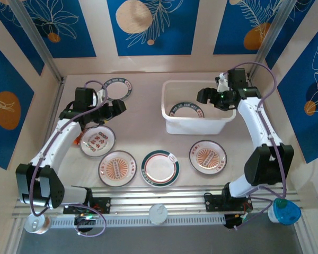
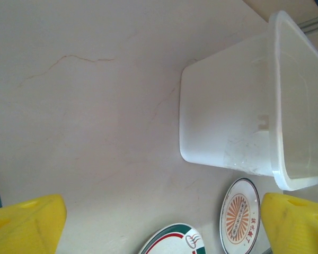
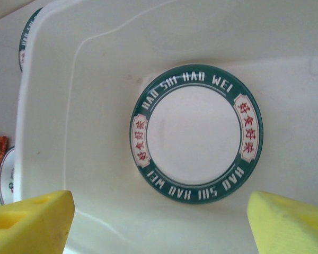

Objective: Place the plates into the plastic bin on the countertop

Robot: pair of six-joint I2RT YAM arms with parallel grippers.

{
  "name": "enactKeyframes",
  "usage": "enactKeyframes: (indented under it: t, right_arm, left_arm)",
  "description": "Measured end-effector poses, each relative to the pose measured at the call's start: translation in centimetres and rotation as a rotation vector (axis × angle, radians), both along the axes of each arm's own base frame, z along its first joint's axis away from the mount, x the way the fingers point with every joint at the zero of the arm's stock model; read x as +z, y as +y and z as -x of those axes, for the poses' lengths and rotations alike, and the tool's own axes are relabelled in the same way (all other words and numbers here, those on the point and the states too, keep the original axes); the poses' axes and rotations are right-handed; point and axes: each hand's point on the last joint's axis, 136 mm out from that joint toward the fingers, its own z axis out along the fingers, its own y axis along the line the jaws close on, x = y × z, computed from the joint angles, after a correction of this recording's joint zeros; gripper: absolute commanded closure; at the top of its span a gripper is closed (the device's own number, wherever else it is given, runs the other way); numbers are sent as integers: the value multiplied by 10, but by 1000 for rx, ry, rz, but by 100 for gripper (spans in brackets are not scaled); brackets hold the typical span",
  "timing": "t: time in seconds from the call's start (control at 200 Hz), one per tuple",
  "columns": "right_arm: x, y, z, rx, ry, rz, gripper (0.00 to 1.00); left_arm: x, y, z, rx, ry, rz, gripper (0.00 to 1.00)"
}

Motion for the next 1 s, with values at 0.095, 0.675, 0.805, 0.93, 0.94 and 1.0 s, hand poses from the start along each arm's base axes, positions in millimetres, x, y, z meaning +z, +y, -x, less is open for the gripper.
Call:
enactKeyframes:
  t: [0.095, 0.675, 0.805, 0.93, 0.94, 1.0]
  right_arm:
    - [10, 0, 12, 1, -26, -10, 15]
    - [29, 17, 25, 67, -56, -88, 22]
    - [26, 19, 15, 71, -42, -87, 23]
    - [29, 19, 10, 68, -37, -84, 23]
    - [29, 19, 10, 68, -37, -83, 23]
    - [34, 19, 6, 67, -45, -81, 24]
  left_arm:
    - [-1, 3, -1, 15, -2, -15, 5]
    - [-74, 13, -94, 104, 127, -19, 13]
    - [-83, 28, -123, 154, 122, -22, 15]
    - [-97, 54, -151, 219, 125, -27, 17]
    - [-97, 55, -152, 223, 126, -25, 17]
    - [-105, 69, -162, 253, 135, -26, 17]
